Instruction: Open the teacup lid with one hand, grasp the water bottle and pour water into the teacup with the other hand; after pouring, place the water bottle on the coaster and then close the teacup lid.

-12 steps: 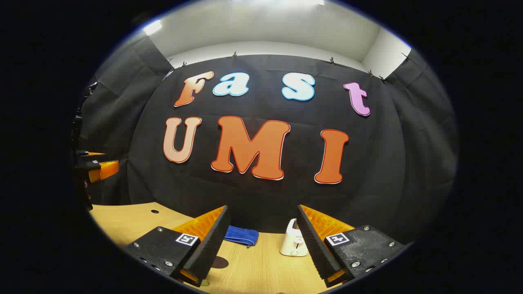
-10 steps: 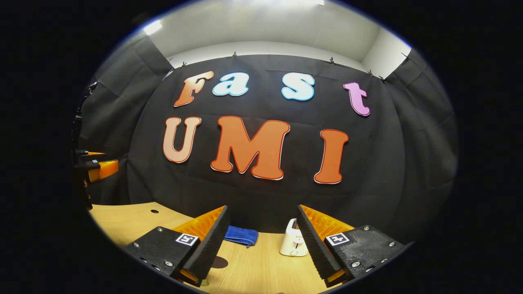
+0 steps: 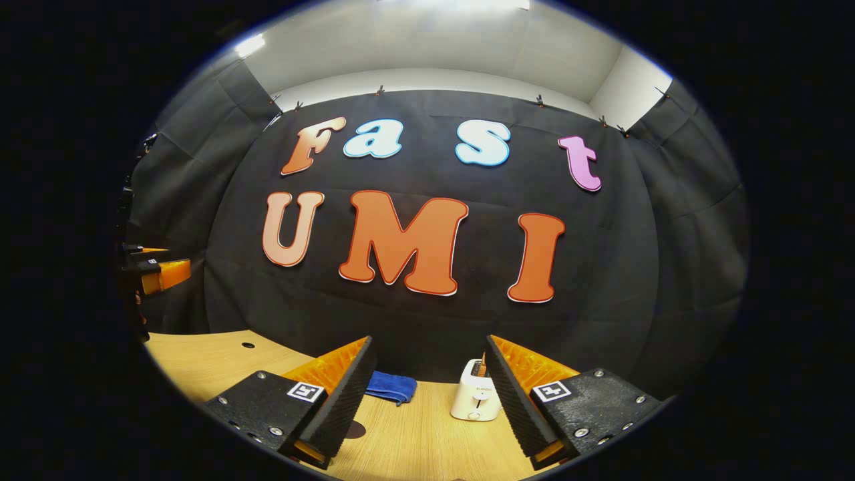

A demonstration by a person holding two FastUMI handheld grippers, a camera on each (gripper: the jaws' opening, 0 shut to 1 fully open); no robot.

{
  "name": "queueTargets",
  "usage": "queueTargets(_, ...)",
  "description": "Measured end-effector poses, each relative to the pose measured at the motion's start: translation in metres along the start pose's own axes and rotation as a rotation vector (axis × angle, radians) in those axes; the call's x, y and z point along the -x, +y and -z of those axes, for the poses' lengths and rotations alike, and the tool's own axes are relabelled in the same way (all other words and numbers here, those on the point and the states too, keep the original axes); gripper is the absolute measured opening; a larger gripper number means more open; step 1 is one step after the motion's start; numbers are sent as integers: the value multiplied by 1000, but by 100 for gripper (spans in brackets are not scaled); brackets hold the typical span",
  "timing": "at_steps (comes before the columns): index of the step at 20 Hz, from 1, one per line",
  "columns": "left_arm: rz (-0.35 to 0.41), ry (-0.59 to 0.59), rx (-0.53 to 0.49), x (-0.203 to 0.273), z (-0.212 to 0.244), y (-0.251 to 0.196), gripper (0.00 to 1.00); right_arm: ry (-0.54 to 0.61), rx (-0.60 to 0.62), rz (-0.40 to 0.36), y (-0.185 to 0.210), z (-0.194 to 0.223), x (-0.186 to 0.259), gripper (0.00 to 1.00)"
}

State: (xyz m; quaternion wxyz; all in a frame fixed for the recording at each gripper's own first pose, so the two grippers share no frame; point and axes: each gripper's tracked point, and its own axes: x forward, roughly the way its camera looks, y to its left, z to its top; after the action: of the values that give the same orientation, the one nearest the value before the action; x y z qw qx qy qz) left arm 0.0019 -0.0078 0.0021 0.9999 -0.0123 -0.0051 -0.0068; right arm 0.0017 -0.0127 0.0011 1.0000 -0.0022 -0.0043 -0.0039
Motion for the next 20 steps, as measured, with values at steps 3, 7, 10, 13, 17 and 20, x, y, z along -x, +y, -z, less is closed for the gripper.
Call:
queueTargets(3, 1, 5, 1, 2, 2, -1, 96, 0, -3, -9, 2, 0, -2, 99)
queueTargets(7, 6, 17, 6, 2, 6, -3, 96, -6, 0, -18, 6, -2, -4, 98)
queueTargets(10, 15, 23, 4, 1, 8, -5, 96, -6, -2, -23, 9, -3, -5, 98)
queueTargets(13, 23, 28, 5, 2, 10, -7, 98, 0, -5, -29, 12, -1, -6, 98)
queueTargets(17, 34, 36, -24, 2, 18, -9, 96, 4, -10, -40, 16, 3, -7, 98)
queueTargets(20, 66, 66, -6, 3, 32, -17, 98, 15, -15, -53, 20, 9, -5, 98)
